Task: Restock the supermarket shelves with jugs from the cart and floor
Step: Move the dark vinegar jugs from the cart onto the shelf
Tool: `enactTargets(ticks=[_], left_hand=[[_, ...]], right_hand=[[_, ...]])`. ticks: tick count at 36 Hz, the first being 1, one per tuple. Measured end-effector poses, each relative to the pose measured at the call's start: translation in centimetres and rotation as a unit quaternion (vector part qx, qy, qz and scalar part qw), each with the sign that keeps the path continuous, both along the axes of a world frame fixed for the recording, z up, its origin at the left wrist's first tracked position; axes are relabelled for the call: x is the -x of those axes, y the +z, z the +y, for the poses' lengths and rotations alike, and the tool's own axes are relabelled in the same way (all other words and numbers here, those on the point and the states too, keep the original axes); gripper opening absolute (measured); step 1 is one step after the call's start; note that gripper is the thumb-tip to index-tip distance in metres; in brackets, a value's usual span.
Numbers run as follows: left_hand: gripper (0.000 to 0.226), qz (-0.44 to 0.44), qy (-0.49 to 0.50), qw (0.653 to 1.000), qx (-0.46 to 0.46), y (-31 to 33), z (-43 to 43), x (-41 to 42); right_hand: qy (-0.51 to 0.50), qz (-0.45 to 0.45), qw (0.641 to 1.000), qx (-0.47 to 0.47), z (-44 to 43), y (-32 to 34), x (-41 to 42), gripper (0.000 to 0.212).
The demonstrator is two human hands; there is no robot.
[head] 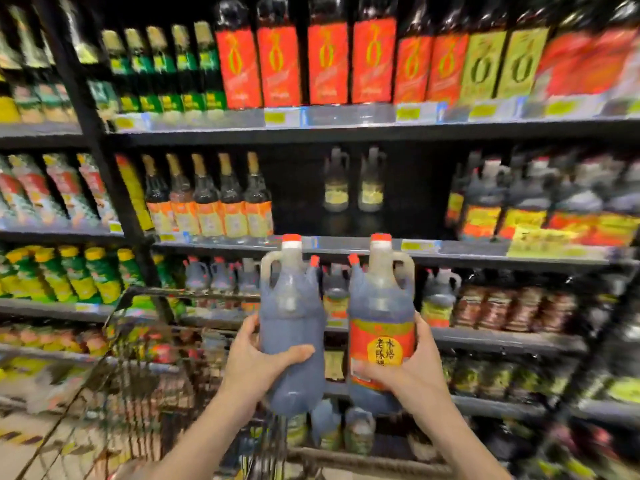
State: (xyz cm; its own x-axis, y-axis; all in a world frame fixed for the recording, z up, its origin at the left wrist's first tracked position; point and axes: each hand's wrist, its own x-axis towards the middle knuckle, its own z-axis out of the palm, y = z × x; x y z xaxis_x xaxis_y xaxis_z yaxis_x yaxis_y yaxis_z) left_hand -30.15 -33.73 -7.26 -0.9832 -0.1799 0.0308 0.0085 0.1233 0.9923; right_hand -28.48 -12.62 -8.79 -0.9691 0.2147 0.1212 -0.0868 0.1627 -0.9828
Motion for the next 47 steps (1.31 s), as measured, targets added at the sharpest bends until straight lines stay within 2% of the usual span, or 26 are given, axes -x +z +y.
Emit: enactTargets(ticks=[3,6,10,14,19,28,32,39,47], left_hand=[[0.065,0.013,-0.024,1.000,-0.010,1.0,3.9,1.2],[0.065,0.032,-0.048,0.998,-0.010,1.7,7.7,2.2],[0.075,0.047,-0.063,0.997,-0.013,2.3,12.6,3.3],[0.089,0.058,-0.069,0.996,-0.004,2.5,16.3,4.7],[0.080,0.083,-0.068,0.994,-0.010,2.9,19.3,6.3],[0.073,0.132,-0.092,0.986,0.044,3.6,22.3,11.8],[0.088,0.188,-0.119,0.972,0.082,4.0,23.0,15.1],[0.088,0.262,-0.185,0.940,0.115,5.8,24.1,22.7],[0.087,0.347,-0.278,0.883,0.153,7.5,25.2,30.4]], right_hand=[[-0.030,0.028,0.999,-0.016,4.1,0.4,0.1,0.102],[-0.046,0.046,0.998,-0.012,7.8,1.2,0.3,0.096],[-0.067,0.065,0.996,-0.006,12.2,1.9,1.2,0.101],[-0.077,0.081,0.994,-0.001,15.5,2.8,2.1,0.095],[-0.086,0.091,0.992,0.012,18.5,3.1,3.3,0.093],[-0.118,0.096,0.988,0.021,21.2,3.5,7.5,0.093],[-0.138,0.102,0.985,0.031,21.7,3.6,10.3,0.095],[-0.179,0.119,0.975,0.057,21.6,4.0,15.9,0.090],[-0.257,0.140,0.953,0.080,20.5,5.0,20.7,0.087]])
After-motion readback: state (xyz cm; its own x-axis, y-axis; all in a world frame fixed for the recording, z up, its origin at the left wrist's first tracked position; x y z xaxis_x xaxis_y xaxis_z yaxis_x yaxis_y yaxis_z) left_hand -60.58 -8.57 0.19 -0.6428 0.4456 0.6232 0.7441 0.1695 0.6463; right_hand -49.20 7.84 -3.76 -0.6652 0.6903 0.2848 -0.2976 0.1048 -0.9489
